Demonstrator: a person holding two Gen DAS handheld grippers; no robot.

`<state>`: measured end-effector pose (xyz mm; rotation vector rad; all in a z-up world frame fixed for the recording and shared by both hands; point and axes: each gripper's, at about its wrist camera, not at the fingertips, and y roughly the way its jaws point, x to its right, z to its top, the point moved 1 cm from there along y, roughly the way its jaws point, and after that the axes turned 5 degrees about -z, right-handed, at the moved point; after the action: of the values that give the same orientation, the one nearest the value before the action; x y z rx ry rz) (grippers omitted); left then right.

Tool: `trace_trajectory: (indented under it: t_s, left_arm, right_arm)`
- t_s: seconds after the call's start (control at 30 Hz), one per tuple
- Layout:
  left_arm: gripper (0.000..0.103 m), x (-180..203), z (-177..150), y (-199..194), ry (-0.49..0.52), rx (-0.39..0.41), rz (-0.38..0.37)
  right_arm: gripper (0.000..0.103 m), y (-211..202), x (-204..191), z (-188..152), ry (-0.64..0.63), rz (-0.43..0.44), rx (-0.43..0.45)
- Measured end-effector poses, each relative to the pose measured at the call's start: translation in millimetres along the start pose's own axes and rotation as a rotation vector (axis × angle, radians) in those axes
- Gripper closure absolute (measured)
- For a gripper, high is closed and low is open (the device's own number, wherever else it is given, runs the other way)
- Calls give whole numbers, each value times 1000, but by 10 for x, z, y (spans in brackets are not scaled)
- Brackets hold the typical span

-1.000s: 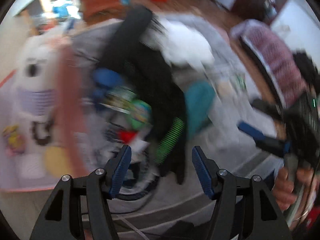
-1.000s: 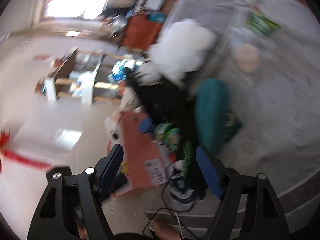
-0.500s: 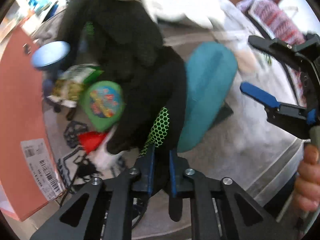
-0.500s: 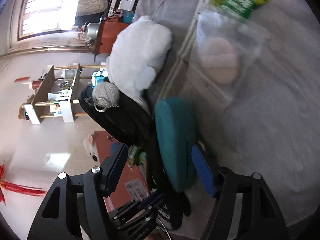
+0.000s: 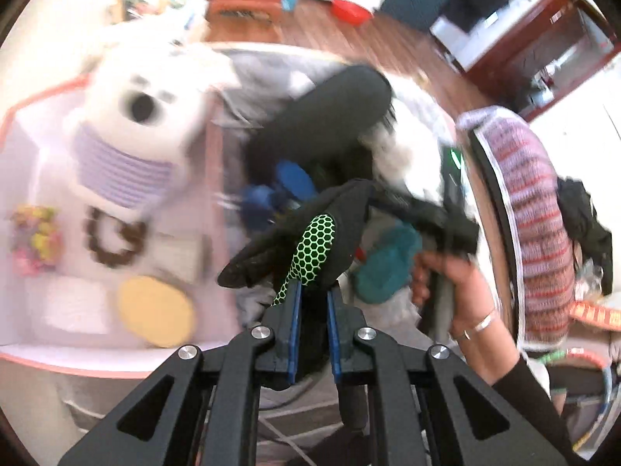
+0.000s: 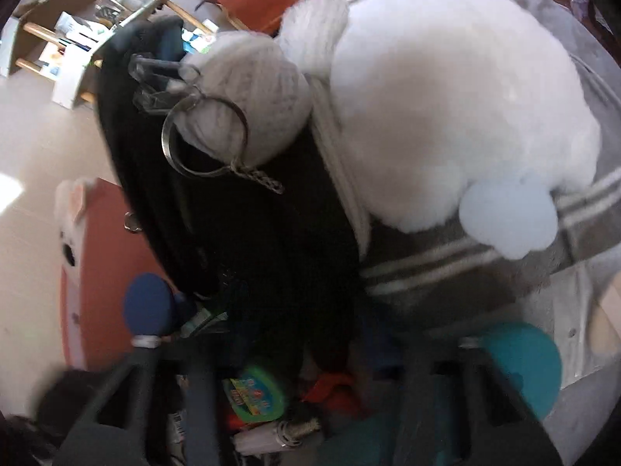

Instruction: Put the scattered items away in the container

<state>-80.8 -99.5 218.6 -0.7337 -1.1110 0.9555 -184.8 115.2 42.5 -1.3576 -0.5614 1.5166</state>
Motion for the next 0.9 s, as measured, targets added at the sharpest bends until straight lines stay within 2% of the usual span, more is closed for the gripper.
trace_trajectory:
  t_s: [0.03, 0.1, 0.2, 0.27, 0.3, 0.33, 0.37, 0.47, 0.53, 0.6, 0.8, 0.87, 0.9]
  left_arm:
    - [94, -136, 35, -152, -29, 23, -1]
    - [94, -341, 91, -362, -63, 60, 22]
    - [94, -724, 208, -669, -126, 122, 55]
    - [92, -986, 266, -857, -180, 156, 104]
    - [88, -1113, 259, -830, -200, 147, 146]
    - [80, -1251, 274, -860, -224, 122, 209]
    - [69, -1330, 278, -905, -239, 115, 242]
    - [48, -1481, 184, -1119, -266, 147, 263]
    - [44, -1503, 92, -1296, -261, 175, 238]
    - [42, -1476, -3, -1439, -237, 197, 233]
    - [41, -1342, -196, -1860, -196, 263, 210]
    - [40, -1352, -230, -1927, -194, 273, 221]
    - [39, -1363, -253, -1954, -197, 276, 222]
  right_arm:
    - [92, -41, 35, -23, 20, 20, 5]
    - [100, -229, 137, -93, 72, 86, 23]
    - [100, -657, 210, -204, 108, 159, 65]
    - [100, -960, 177, -280, 92, 169, 91]
    - [100, -1162, 114, -327, 70, 173, 102]
    - [100, -1319, 52, -373, 48, 174, 109]
    - [100, -1449, -31, -425, 26, 168, 115]
    - [100, -1911, -398, -596, -65, 172, 143]
    - [100, -2207, -653, -735, -144, 185, 174]
    - [100, -2508, -1071, -836, -227, 213, 200]
    - [100, -2836, -2353, -1039, -436, 311, 258]
    - [94, -2838, -2675, -1103, -475, 335, 289]
    - [76, -2794, -2837, -1131, -487, 343, 276]
